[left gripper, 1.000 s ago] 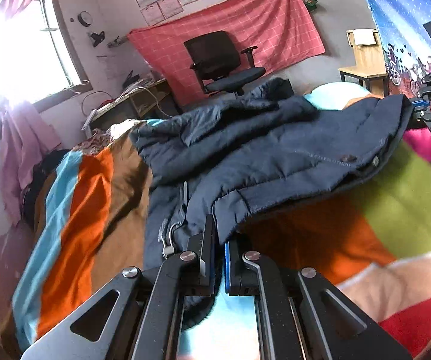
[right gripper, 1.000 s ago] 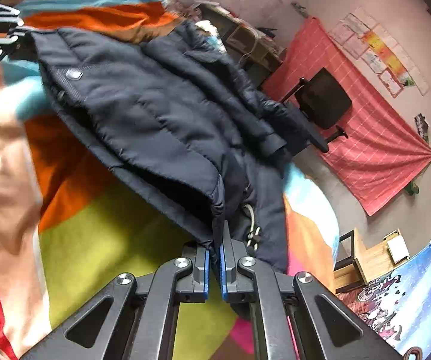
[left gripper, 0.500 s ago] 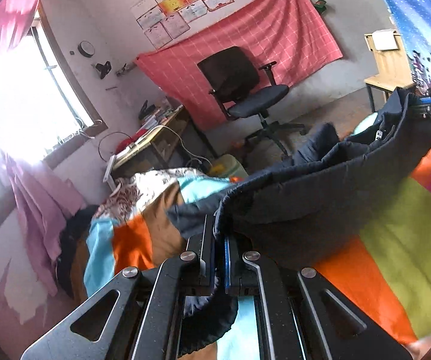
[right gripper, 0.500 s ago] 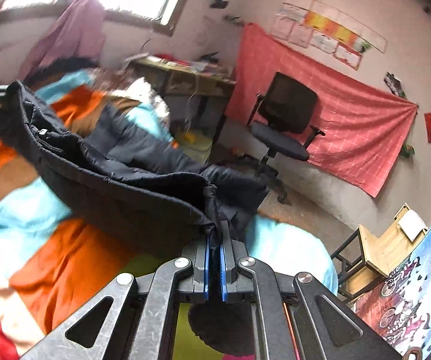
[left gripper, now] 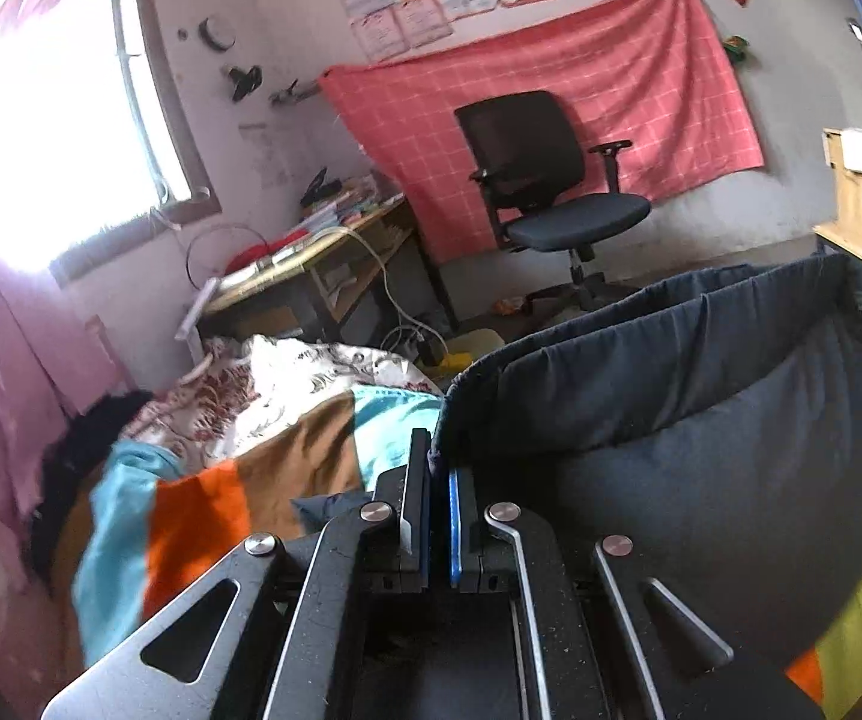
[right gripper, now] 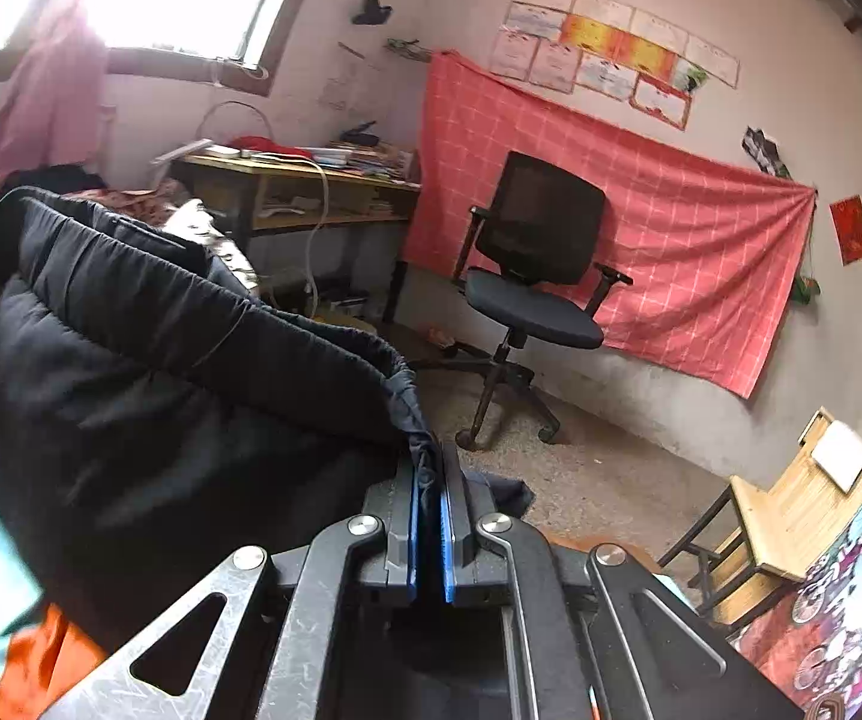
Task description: Fold large clothes
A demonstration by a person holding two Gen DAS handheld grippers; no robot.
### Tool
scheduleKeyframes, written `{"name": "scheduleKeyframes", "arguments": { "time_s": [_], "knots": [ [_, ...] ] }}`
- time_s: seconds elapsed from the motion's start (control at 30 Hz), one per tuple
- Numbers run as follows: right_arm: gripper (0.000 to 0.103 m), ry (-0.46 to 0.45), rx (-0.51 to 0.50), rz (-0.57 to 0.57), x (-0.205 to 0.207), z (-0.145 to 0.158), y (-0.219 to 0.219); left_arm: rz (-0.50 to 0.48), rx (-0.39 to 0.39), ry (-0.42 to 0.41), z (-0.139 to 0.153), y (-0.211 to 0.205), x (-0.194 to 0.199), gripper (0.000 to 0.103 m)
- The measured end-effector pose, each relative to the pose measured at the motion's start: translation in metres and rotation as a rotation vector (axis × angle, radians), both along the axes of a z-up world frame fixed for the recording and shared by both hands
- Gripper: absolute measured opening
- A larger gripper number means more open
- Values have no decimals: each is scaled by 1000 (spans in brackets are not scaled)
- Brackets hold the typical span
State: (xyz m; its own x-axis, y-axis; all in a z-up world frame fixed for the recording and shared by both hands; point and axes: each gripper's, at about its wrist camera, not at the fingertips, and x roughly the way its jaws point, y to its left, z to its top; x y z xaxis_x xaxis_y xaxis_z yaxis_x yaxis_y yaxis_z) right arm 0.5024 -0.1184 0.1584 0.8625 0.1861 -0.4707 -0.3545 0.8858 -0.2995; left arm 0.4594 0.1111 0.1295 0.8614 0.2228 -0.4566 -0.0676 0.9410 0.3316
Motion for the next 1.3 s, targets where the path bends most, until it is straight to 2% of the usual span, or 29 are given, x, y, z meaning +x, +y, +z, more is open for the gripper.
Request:
{"name": "scheduleKeyframes", "arguments": {
  "time_s": [0.23, 0.37, 0.53, 0.57, 0.6, 0.67, 0.7, 0.73, 0.87, 1.0, 1.1, 1.23, 1.3],
  "knots": [
    [7, 76, 16, -49, 63, -39, 21, 22, -56, 77, -46, 20, 54, 3],
    [10, 101, -13, -74, 80, -63, 33, -14, -56, 60, -50, 21, 60, 4],
    [12, 125, 47, -80, 93, -72, 27, -32, -212, 23, -32, 36, 57, 16],
    [13, 127, 66, -79, 94, -72, 24, -31, -247, 10, -27, 39, 53, 27],
    [16, 126, 88, -74, 93, -71, 20, -30, -282, -7, -22, 43, 47, 45],
    [38, 109, 127, -60, 88, -67, 13, -37, -335, -64, -11, 45, 31, 67],
    [62, 95, 146, -54, 83, -64, 8, -45, -353, -91, -7, 45, 22, 71],
    [79, 72, 168, -50, 76, -59, 4, -60, -366, -117, -4, 44, 11, 72],
    [84, -3, 223, -11, 47, -44, -10, -112, -380, -110, -6, 33, -13, 84],
    [102, 24, 266, 35, 28, -47, -15, -206, -375, -28, -30, 6, -25, 84],
    [103, 47, 279, 62, 13, -59, -15, -241, -344, 37, -46, -12, -15, 84],
    [103, 110, 231, 103, 16, -81, 0, -213, -277, 18, -51, -21, 9, 84],
    [103, 108, 223, 118, 23, -85, 9, -194, -291, 8, -52, -16, 23, 86]
  ]
}}
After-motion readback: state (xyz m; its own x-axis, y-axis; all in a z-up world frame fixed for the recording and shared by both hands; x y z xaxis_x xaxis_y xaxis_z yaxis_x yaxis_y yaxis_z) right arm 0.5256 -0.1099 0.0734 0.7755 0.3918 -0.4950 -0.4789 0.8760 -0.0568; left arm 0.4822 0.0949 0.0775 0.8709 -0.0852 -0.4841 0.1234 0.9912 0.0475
